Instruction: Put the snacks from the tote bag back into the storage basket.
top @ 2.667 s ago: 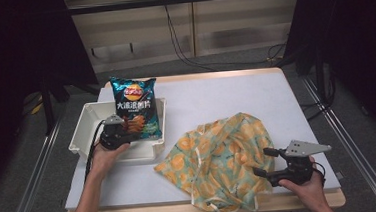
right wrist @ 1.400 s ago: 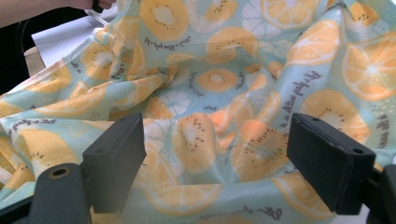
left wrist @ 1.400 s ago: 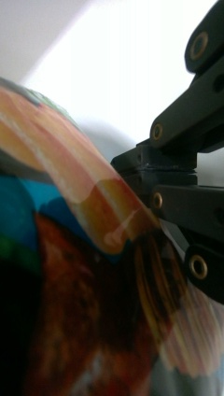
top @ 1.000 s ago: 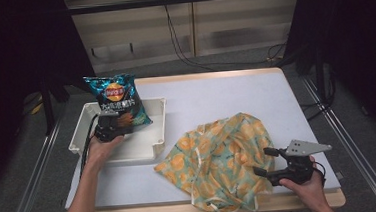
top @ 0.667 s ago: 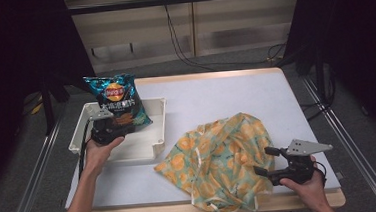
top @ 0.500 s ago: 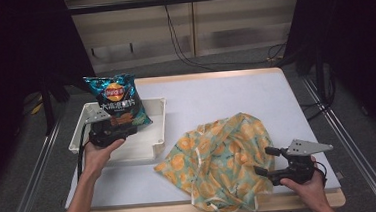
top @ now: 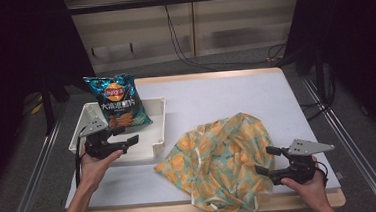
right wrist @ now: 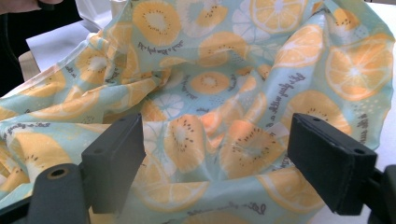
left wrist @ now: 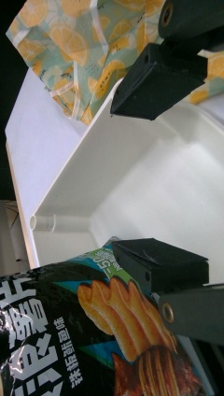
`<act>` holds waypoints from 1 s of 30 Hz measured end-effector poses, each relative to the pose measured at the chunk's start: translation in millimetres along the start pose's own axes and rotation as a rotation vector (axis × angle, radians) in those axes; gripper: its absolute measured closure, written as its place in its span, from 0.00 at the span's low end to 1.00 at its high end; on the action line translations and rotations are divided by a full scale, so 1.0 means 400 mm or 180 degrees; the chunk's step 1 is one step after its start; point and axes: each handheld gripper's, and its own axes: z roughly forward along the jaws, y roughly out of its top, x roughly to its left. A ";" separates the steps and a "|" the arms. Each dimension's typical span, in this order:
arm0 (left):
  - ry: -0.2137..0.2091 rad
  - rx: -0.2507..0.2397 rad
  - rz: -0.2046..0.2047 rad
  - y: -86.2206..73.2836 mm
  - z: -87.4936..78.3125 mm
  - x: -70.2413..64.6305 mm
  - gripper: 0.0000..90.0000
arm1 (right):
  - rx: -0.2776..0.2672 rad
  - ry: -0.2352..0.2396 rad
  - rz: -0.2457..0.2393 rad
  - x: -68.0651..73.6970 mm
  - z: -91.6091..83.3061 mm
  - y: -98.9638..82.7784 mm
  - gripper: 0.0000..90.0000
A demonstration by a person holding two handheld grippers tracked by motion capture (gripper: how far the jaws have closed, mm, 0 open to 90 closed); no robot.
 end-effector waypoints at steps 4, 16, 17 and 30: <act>0.0045 0.0044 0.0041 -0.015 -0.016 -0.029 0.26 | -0.0009 -0.0017 0.0004 -0.002 -0.001 0.001 0.21; 0.0086 -0.0244 -0.0102 -0.065 -0.057 -0.106 0.22 | -0.0049 -0.0081 0.0031 -0.011 -0.014 -0.001 0.20; 0.0109 -0.0237 -0.0075 -0.081 -0.061 -0.120 0.22 | -0.0049 -0.0092 0.0039 -0.012 -0.015 -0.001 0.20; 0.0129 -0.0163 -0.0075 -0.150 -0.085 -0.168 0.18 | -0.0075 -0.0126 0.0047 -0.017 -0.022 -0.002 0.20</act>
